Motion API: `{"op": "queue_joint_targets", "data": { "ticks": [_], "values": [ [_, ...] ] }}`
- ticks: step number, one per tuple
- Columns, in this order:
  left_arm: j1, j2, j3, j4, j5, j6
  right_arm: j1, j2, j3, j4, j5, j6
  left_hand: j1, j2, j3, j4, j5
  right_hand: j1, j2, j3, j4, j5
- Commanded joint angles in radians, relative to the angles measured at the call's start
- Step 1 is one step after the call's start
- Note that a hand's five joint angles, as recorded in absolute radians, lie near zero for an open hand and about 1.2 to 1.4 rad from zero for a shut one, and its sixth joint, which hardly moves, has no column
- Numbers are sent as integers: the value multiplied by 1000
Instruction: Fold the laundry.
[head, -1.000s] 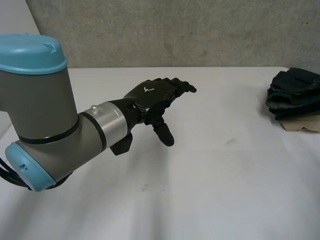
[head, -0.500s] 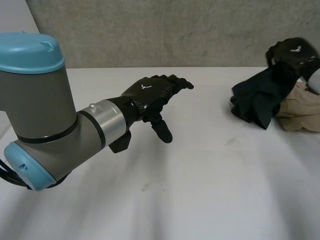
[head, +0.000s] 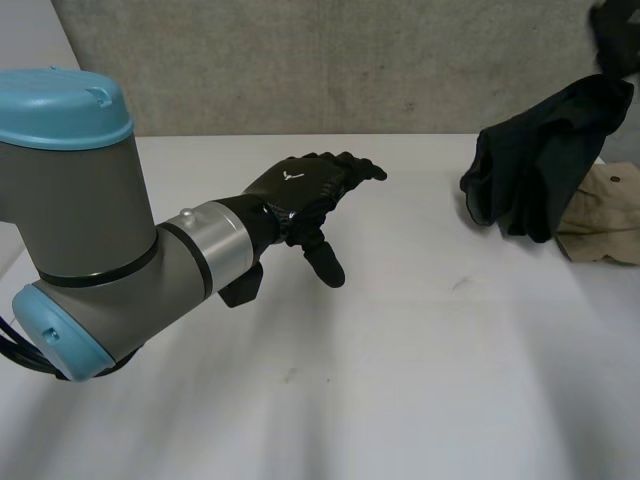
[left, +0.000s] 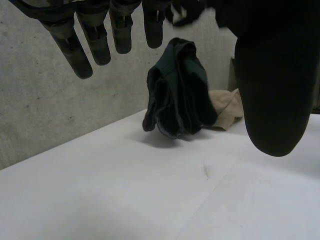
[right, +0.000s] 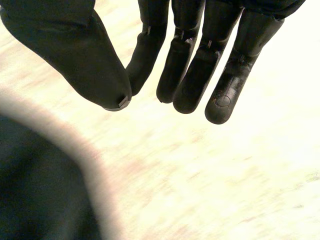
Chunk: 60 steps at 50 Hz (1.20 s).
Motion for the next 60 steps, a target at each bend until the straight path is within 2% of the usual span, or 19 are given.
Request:
{"op": "queue_joint_targets", "data": {
  "ticks": [1, 6, 12, 13, 16, 17, 18, 19, 32, 35, 39, 40, 42, 43, 46, 55, 60],
  "values": [
    [0, 3, -1, 0, -4, -2, -70, -25, -68, -44, -60, 263, 3, -11, -17, -12, -28, 399, 218, 209, 192, 229],
    [-2, 0, -3, 0, -2, -2, -117, -22, 84, -38, -143, 201, 3, -11, -17, -12, -28, 399, 218, 209, 192, 229],
    [-2, -5, -3, 0, -4, -2, -179, -25, 274, -19, -165, 73, 0, -14, -20, -15, -31, 399, 218, 209, 192, 229],
    [-2, -6, -3, 0, -4, -2, -185, -30, 328, -1, -165, 46, -3, -17, -23, -18, -34, 1, -180, -188, -205, -168],
    [-2, -6, -4, 0, -4, -4, -185, -47, 391, 30, -175, 18, -3, -17, -23, -18, -34, -386, -567, -576, -593, -556],
    [-2, -6, -4, 0, -4, -4, -183, -69, 420, 45, -180, -2, -3, -17, -23, -18, -34, -658, -838, -847, -864, -827],
    [-3, -8, -4, 0, -4, -4, -183, -80, 426, 50, -180, -10, -3, -17, -23, -18, -34, -791, -972, -981, -997, -960],
    [-3, -9, -4, 0, -4, -4, -183, -90, 434, 53, -177, -18, -3, -17, -23, -18, -34, -823, -1004, -1013, -1029, -992],
    [-2, -26, -9, 0, -4, -4, -183, -248, 514, 39, -183, -200, -3, -17, -23, -18, -34, -823, -1004, -1013, -1029, -992],
    [-2, -28, -10, 0, -4, -4, -185, -255, 511, 14, -209, -248, -3, -17, -23, -18, -34, -823, -1004, -1013, -1029, -992],
    [-2, -28, -10, 1, -4, -4, -188, -240, 498, -48, -326, -335, -3, -17, -23, -18, -34, -823, -1004, -1013, -1029, -992],
    [-2, -28, -10, 1, -4, -4, -188, -223, 495, -73, -393, -369, -3, -17, -23, -18, -34, -823, -1004, -1013, -1029, -992],
    [-2, -29, -10, 3, -4, -4, -188, -194, 491, -93, -457, -399, -3, -17, -23, -18, -34, -823, -1004, -1013, -1029, -992],
    [-2, -29, -10, 5, -4, -4, -189, -162, 483, -107, -523, -430, -3, -17, -23, -18, -34, -823, -1004, -1013, -1029, -992],
    [-2, -29, -12, 14, -4, -6, -191, -104, 460, -124, -602, -485, -3, -17, -23, -18, -34, -823, -1004, -1013, -1029, -992],
    [0, -29, -18, 20, -4, -6, -205, 42, 357, -122, -634, -565, -3, -17, -23, -18, -34, -823, -1004, -1013, -1029, -992],
    [1, -38, -18, 21, -5, -6, -206, 68, 354, -127, -648, -602, -3, -17, -23, -18, -34, -823, -1004, -1013, -1029, -992]
  ]
}}
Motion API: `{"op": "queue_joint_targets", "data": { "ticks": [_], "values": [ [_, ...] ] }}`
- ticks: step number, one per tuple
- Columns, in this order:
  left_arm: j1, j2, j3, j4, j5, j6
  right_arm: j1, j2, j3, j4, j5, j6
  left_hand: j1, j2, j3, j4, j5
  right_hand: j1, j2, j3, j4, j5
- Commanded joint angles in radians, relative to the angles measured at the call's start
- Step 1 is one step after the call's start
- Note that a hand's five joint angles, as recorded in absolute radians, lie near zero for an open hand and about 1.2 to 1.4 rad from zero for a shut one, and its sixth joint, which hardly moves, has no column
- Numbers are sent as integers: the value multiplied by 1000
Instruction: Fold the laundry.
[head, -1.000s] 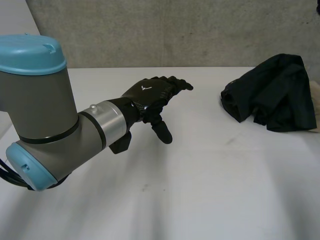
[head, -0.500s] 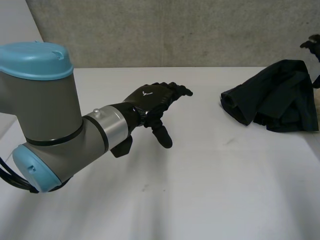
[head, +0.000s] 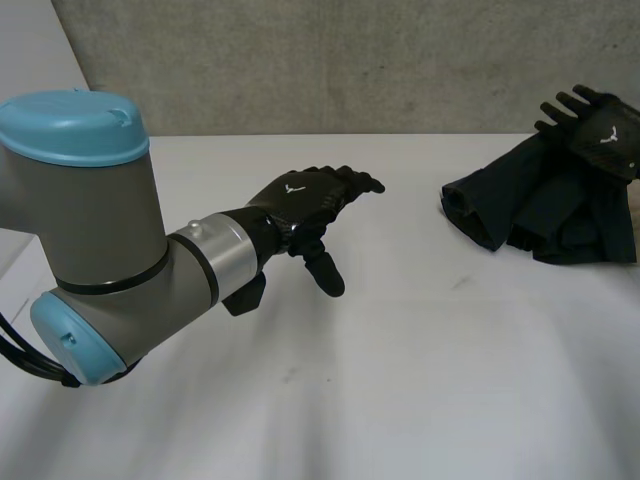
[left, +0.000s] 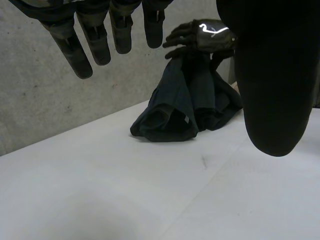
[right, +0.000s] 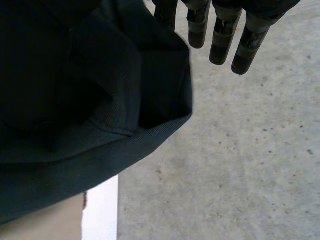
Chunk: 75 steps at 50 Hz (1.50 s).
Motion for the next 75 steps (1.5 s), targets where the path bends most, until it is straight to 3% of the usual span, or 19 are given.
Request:
{"op": "queue_joint_targets", "data": {
  "ticks": [1, 15, 16, 19, 23, 27, 30, 33, 38, 43, 48, 54, 64, 75],
  "values": [
    [1, -8, 0, 1, -1, 0, -3, 45, -18, 9, -18, -57, -3, -17, -23, -18, -34, -32, -47, -45, -61, -72],
    [3, -17, 2, 3, 0, 0, 38, 41, 71, 16, -75, -131, -3, -17, -23, -18, -34, 33, 18, 20, 4, -7],
    [3, -17, 2, 3, 0, 0, 49, 39, 70, 19, -73, -129, -3, -17, -23, -18, -34, 499, 484, 486, 470, 460],
    [3, -17, 2, 3, 0, 0, 57, 36, 62, 36, -68, -120, -3, -17, -23, -18, -34, 1187, 1172, 1174, 1159, 1148],
    [3, -15, 2, 3, 0, 0, 61, 8, 25, 130, -36, -83, -3, -17, -23, -18, -34, 1190, 1174, 1177, 1161, 1150],
    [3, -14, 3, 3, 0, 0, 151, -76, -30, 300, 72, 50, -3, -17, -23, -18, -34, 1190, 1174, 1177, 1161, 1150],
    [3, -12, 3, 3, -1, 0, 218, -117, -73, 303, 132, 150, -3, -17, -23, -18, -34, 1190, 1174, 1177, 1161, 1150],
    [3, -8, 3, 3, -3, 0, 293, -173, -120, 280, 233, 302, 0, -14, -20, -15, -31, 1190, 1174, 1177, 1161, 1150],
    [24, 4, 3, 3, -23, -2, 348, -268, -188, 193, 511, 560, -3, -17, -23, -18, -34, 1190, 1174, 1177, 1161, 1150],
    [55, 38, 6, 6, -55, -9, 386, -320, -214, 145, 671, 704, -3, -17, -23, -18, -34, 1190, 1174, 1177, 1161, 1150],
    [92, 77, 6, 34, -112, -34, 457, -375, -177, 170, 706, 713, 0, -14, -20, -15, -31, 1190, 1174, 1177, 1161, 1150],
    [133, 135, 2, 58, -190, -54, 540, -433, 75, 245, 694, 704, -3, -17, -23, -18, -34, 1190, 1174, 1177, 1161, 1150],
    [130, 138, -11, 58, -191, -52, 534, -509, 687, 90, 702, 586, -3, -17, -23, -18, -34, 1190, 1174, 1177, 1161, 1150],
    [104, 121, -43, 75, -188, -35, 494, -574, 867, 114, 694, 451, -11, -26, -31, -27, -43, 1190, 1174, 1177, 1161, 1150]
  ]
}}
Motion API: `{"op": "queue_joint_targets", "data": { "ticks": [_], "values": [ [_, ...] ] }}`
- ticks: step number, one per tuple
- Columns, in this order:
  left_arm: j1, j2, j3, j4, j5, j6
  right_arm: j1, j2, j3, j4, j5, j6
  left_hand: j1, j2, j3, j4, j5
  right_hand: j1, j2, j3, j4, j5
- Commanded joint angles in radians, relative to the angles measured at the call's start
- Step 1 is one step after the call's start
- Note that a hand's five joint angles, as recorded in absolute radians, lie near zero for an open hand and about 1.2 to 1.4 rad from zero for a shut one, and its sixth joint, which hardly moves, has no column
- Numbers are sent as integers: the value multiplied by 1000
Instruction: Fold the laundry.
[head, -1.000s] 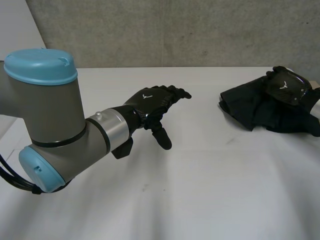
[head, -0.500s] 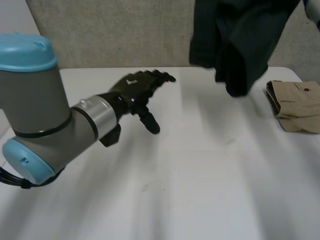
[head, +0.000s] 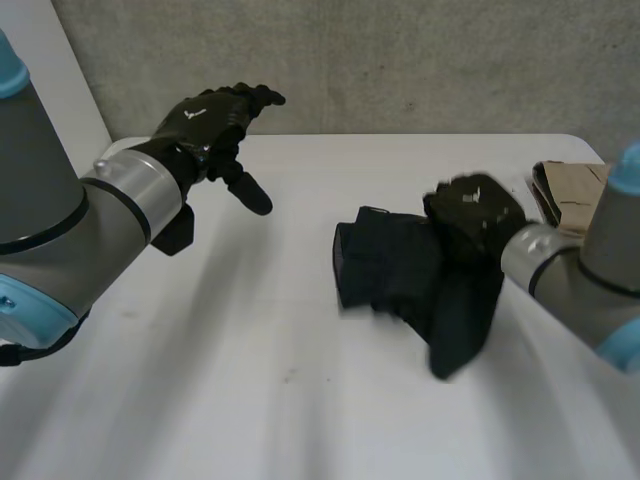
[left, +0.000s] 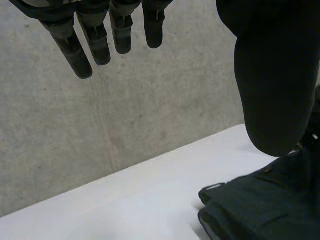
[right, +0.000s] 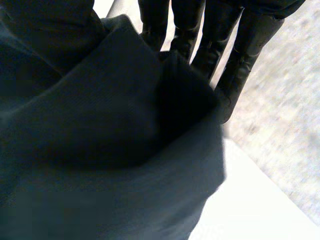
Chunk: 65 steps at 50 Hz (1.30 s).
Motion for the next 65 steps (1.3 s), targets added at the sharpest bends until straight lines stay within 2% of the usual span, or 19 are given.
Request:
{"op": "queue_joint_targets", "data": {
  "ticks": [1, 2, 3, 7, 10, 14, 25, 34, 38, 42, 44, 46, 47, 48, 53, 54, 58, 62, 65],
  "values": [
    [-28, -15, -27, 25, 2, 11, -42, -70, 78, 51, -3, -80, -11, -26, -31, -27, -43, 404, 222, 219, 208, 229],
    [-32, -19, -33, 35, 2, 12, -52, -84, 89, 69, -5, -92, -11, -26, -31, -27, -43, 254, 72, 69, 58, 79],
    [-38, -25, -37, 46, 1, 12, -71, -100, 104, 109, -7, -127, -11, -26, -31, -27, -43, -76, -258, -261, -272, -251],
    [-68, -51, -63, 97, -1, 24, -94, -142, 130, 201, -8, -251, -11, -26, -31, -27, -43, -199, -382, -384, -395, -374],
    [-87, -68, -76, 110, -1, 44, -144, -200, 153, 232, -5, -317, -11, -26, -31, -27, -43, -422, -604, -607, -618, -597],
    [-132, -127, -76, 137, -4, 95, -187, -278, 145, 238, -2, -318, -11, -26, -31, -27, -43, -595, -778, -781, -791, -771],
    [-233, -326, -22, 304, -1, 257, -192, -349, 171, 227, -27, -216, -6, -20, -26, -21, -38, -678, -860, -863, -874, -853],
    [-252, -466, 88, 290, -1, 282, -193, -348, 239, 169, -31, -160, 41, 27, 21, 26, 9, -690, -872, -875, -886, -865],
    [-253, -512, 121, 290, -2, 282, -195, -348, 254, 132, -30, -157, 165, 150, 145, 149, 133, -705, -887, -890, -901, -880],
    [-255, -551, 150, 287, -4, 284, -194, -345, 251, 112, -22, -153, 376, 361, 356, 360, 344, -740, -922, -925, -936, -915],
    [-259, -567, 157, 285, -4, 284, -193, -338, 248, 104, -20, -149, 557, 543, 537, 542, 525, -778, -960, -963, -974, -953],
    [-261, -570, 157, 287, -5, 284, -193, -331, 241, 100, -19, -141, 803, 789, 783, 788, 771, -818, -1000, -1003, -1014, -993],
    [-262, -571, 156, 287, -16, 285, -193, -325, 239, 100, -19, -140, 1092, 1078, 1073, 1077, 1061, -818, -1000, -1003, -1014, -993],
    [-262, -570, 156, 287, -21, 284, -193, -319, 237, 100, -19, -140, 1205, 1191, 1185, 1190, 1173, -818, -1000, -1003, -1014, -993],
    [-259, -529, 154, 295, -137, 290, -190, -292, 215, 100, -13, -129, 1207, 1192, 1187, 1191, 1175, -818, -1000, -1003, -1014, -993],
    [-256, -497, 153, 302, -192, 305, -190, -291, 208, 100, -13, -121, 1207, 1192, 1187, 1191, 1175, -818, -1000, -1003, -1014, -993],
    [-239, -397, 153, 366, -290, 384, -190, -282, 175, 98, -11, -58, 1207, 1192, 1187, 1191, 1175, -818, -1000, -1003, -1014, -993],
    [-195, -255, 142, 477, -298, 460, -190, -279, 107, 98, -8, 79, 1207, 1192, 1187, 1191, 1175, -818, -1000, -1003, -1014, -993],
    [-186, -146, 134, 540, -298, 463, -190, -273, 47, 101, -7, 185, 1207, 1192, 1187, 1191, 1175, -818, -1000, -1003, -1014, -993]
  ]
}}
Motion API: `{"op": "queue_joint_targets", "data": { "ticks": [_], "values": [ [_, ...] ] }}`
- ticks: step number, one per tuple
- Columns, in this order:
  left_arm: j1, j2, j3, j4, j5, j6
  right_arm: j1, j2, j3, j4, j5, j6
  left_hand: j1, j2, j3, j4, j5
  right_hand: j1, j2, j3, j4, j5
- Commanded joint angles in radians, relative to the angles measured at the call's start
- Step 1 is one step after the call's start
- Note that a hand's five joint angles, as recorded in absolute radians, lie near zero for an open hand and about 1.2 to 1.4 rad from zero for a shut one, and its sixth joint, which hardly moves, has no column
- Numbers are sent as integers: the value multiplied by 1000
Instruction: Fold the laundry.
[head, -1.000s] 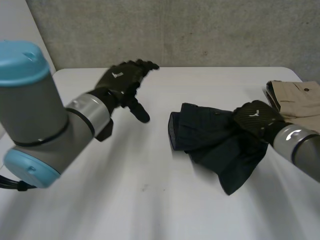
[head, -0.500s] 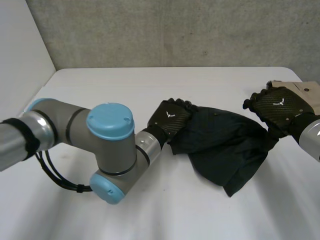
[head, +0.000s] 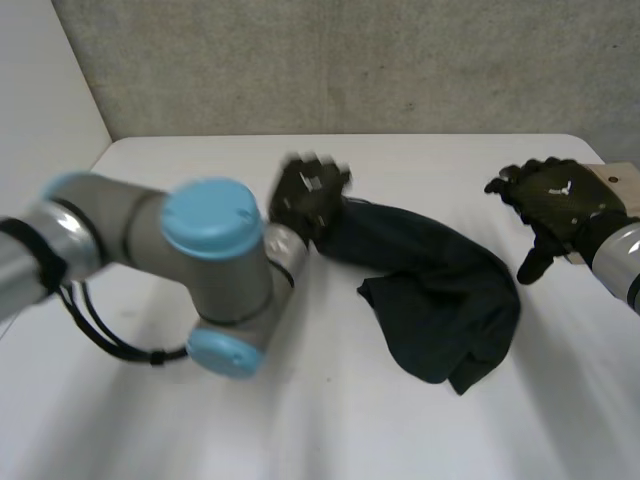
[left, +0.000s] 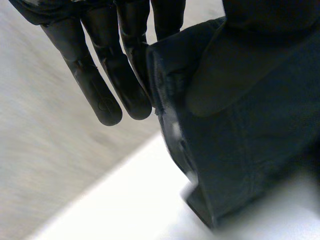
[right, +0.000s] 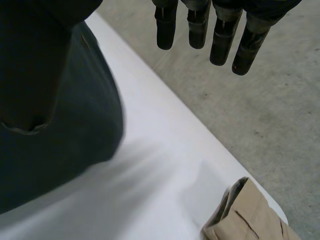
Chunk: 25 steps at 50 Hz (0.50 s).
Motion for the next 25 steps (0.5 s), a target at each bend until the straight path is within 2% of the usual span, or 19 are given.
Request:
{"op": "queue_joint_targets", "data": {
  "ticks": [1, 5, 10, 14, 17, 18, 19, 21, 22, 25],
  "values": [
    [55, 296, -18, 191, -64, 97, 0, 15, -137, 5, 4, 256, 298, 215, 209, 202, 239, -30, -46, -46, -61, -72],
    [62, 372, -19, 231, -64, 54, -1, 21, -166, 7, 4, 287, 298, 215, 209, 202, 239, -30, -46, -46, -61, -72],
    [43, 386, -18, 228, -53, -46, 3, 21, -169, 4, 7, 288, 298, 215, 209, 202, 239, -30, -46, -46, -61, -72],
    [-21, 333, -50, 173, 19, -104, 3, 22, -168, 2, 10, 287, 298, 215, 209, 202, 239, -30, -46, -46, -61, -72],
    [-95, 251, -90, 75, 108, -115, 2, 22, -162, 2, 12, 285, 266, 183, 178, 170, 207, -30, -46, -46, -61, -72],
    [-110, 230, -102, 44, 138, -118, 2, 22, -159, 1, 18, 282, 1, -81, -87, -95, -58, -30, -46, -46, -61, -72],
    [-128, 202, -119, -7, 186, -118, 2, 22, -157, -1, 21, 281, -493, -575, -581, -588, -551, -30, -46, -46, -61, -72],
    [-139, 178, -142, -69, 233, -117, 3, 25, -156, -1, 27, 279, -921, -1004, -1010, -1017, -980, -30, -46, -46, -61, -72],
    [-147, 164, -168, -130, 282, -108, 3, 28, -156, -1, 27, 278, -924, -1007, -1012, -1020, -983, -30, -46, -46, -61, -72],
    [-152, 167, -206, -193, 335, -106, 5, 48, -159, -1, 27, 269, -924, -1007, -1012, -1020, -983, -30, -46, -46, -61, -72]
  ]
}}
